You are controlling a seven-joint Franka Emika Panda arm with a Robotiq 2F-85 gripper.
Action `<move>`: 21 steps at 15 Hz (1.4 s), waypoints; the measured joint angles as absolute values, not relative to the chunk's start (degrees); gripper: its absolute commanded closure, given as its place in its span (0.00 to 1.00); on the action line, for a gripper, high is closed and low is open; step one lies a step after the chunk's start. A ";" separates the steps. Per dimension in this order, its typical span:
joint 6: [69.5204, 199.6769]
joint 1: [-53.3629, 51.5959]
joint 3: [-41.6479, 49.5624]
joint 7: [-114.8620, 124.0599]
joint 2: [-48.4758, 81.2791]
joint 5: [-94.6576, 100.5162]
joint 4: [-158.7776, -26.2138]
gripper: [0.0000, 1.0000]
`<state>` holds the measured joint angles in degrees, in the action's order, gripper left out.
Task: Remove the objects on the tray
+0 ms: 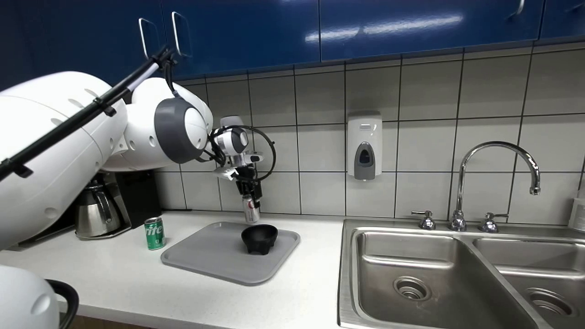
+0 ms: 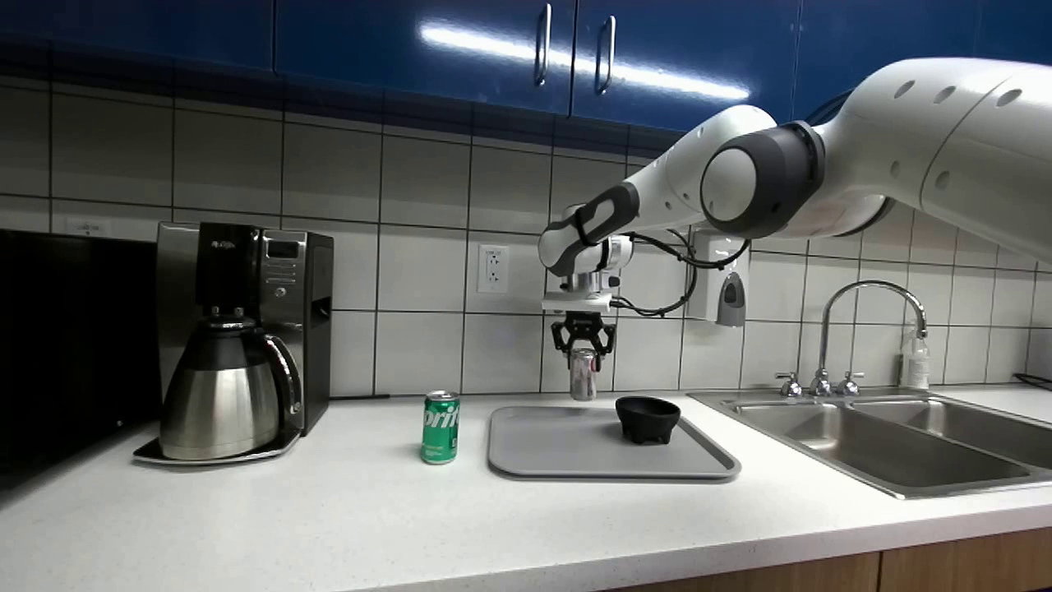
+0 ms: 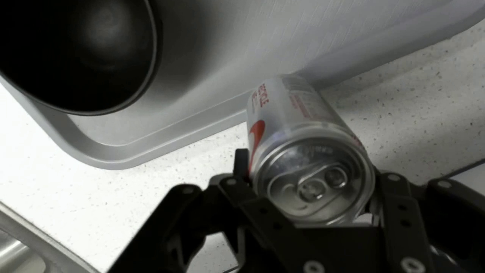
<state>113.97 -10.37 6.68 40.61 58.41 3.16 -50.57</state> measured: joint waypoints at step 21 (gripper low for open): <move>113.30 -6.99 6.68 40.61 64.24 3.16 -40.74 0.62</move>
<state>113.30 -6.99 6.68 40.61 64.24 3.16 -40.74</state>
